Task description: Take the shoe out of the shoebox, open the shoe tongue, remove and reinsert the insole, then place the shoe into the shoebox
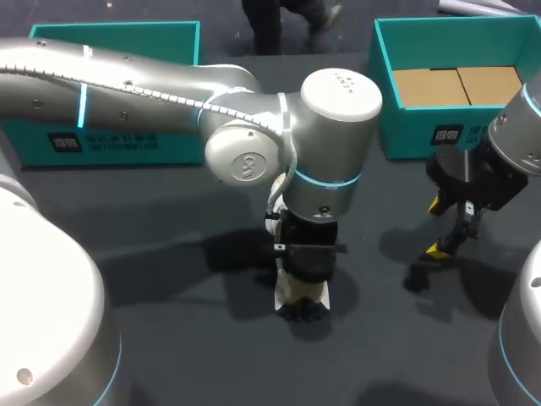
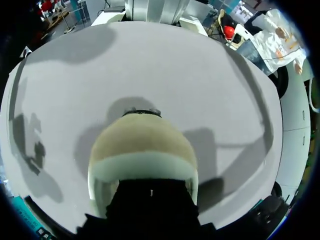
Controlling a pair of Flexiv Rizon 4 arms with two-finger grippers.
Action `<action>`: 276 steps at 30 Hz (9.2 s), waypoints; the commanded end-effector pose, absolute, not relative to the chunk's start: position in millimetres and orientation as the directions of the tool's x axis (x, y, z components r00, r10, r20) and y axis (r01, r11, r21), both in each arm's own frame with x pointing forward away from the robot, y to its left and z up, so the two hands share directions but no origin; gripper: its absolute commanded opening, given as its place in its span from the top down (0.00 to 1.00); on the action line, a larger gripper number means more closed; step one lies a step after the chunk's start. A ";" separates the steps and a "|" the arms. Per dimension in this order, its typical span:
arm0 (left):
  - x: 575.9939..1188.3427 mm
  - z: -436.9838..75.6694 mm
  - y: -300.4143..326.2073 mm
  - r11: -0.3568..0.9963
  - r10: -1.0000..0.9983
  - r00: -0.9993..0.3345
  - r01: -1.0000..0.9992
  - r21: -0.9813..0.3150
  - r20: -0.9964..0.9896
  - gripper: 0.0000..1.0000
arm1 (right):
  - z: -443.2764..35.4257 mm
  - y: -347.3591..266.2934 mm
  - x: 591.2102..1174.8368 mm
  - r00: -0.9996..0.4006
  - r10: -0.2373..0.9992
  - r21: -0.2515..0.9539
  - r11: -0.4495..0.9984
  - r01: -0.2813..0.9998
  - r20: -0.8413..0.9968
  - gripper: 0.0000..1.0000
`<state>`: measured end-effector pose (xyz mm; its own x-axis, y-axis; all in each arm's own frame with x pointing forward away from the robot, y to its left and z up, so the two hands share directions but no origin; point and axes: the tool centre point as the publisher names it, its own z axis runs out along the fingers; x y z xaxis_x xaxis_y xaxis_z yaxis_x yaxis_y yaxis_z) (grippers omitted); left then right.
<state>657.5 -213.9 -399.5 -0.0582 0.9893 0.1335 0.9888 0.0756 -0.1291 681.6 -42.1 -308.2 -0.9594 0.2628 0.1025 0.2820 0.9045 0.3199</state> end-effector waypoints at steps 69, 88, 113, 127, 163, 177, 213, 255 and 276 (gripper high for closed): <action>701.6 -360.9 -232.7 0.183 0.982 -0.174 0.976 0.122 -0.075 0.86 | -308.5 -42.3 679.9 -0.959 0.264 0.320 0.905 0.282 0.100 0.00; 703.7 -355.2 -218.7 0.154 0.988 -0.149 0.981 0.121 -0.051 0.26 | -308.5 -42.3 679.9 -0.959 0.264 0.320 0.905 0.282 0.100 0.00; 695.0 -348.4 -229.3 0.075 0.996 -0.072 0.995 0.064 -0.048 0.00 | -308.5 -42.3 679.9 -0.959 0.264 0.320 0.905 0.282 0.100 0.00; 700.2 -335.9 -224.5 0.088 0.995 -0.086 0.995 0.047 -0.059 0.00 | -308.5 -42.3 679.9 -0.959 0.264 0.320 0.905 0.282 0.100 0.00; 766.7 -305.7 -221.2 0.120 0.981 -0.130 0.990 -0.075 -0.147 0.80 | -308.5 -42.3 679.9 -0.959 0.264 0.320 0.905 0.282 0.100 0.00; 740.7 -340.6 -224.6 0.065 0.993 -0.078 0.988 -0.143 -0.087 0.82 | -308.5 -42.3 679.9 -0.959 0.264 0.320 0.905 0.282 0.100 0.00; 701.6 -283.9 -204.6 0.138 0.970 -0.157 0.984 -0.111 -0.186 0.58 | -308.5 -42.3 679.9 -0.959 0.264 0.320 0.905 0.282 0.100 0.00; 645.3 -244.8 -196.7 0.853 0.491 -0.866 0.501 -0.145 -0.098 0.00 | -308.5 -42.3 679.9 -0.959 0.264 0.320 0.905 0.282 0.100 0.00; 608.4 -288.5 -220.0 0.977 0.189 -0.978 0.196 -0.084 -0.090 0.00 | -308.5 -42.3 679.9 -0.959 0.264 0.320 0.905 0.282 0.100 0.00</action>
<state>607.7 -208.7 -274.9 -0.9757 0.2016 -0.0860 0.2101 0.9719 -0.1058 681.3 -42.3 -308.1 -0.9594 0.2629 0.1022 0.2820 0.9043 0.3205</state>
